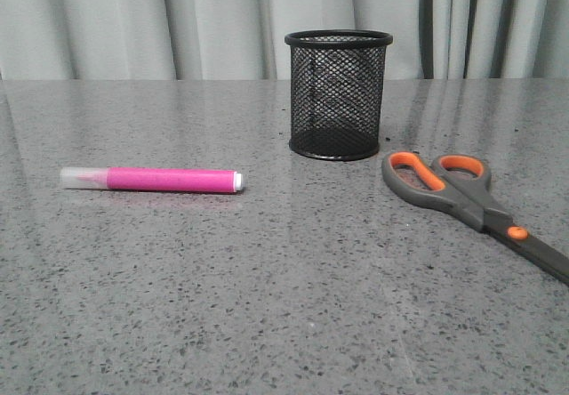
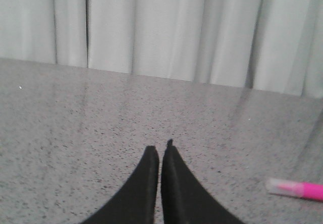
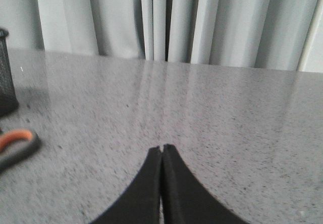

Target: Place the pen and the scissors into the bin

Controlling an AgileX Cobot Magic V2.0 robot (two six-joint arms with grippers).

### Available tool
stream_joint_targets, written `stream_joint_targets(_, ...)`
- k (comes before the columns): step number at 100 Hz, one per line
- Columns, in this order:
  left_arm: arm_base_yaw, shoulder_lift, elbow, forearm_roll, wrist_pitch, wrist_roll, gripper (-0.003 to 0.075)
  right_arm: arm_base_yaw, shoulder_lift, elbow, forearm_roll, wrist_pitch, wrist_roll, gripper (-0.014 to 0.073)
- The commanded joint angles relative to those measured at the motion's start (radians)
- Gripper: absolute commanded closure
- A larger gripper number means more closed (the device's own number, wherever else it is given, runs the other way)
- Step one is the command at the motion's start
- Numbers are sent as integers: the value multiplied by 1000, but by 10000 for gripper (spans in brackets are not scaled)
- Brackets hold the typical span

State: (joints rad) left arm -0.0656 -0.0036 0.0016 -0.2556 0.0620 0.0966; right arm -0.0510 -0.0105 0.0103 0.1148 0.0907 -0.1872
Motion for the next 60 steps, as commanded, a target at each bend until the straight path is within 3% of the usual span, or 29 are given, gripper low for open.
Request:
stream_joint_targets(1,2,-32,43,-171,-75,-7,739,-6,-19,14,100,-127,0,670)
stream_joint_targets(28,2,-32,36,-532,-80,-7,739,-6,-19,10,527,-146,0,670)
stream_joint_targets(46,2,-30,-36,-548,-45,-5,740,-6,-5,-82,534,-78,-4,650)
stream_joint_targets(60,2,18,-161,-421,43,5,740,-6,98,-198,486,54,-20,650)
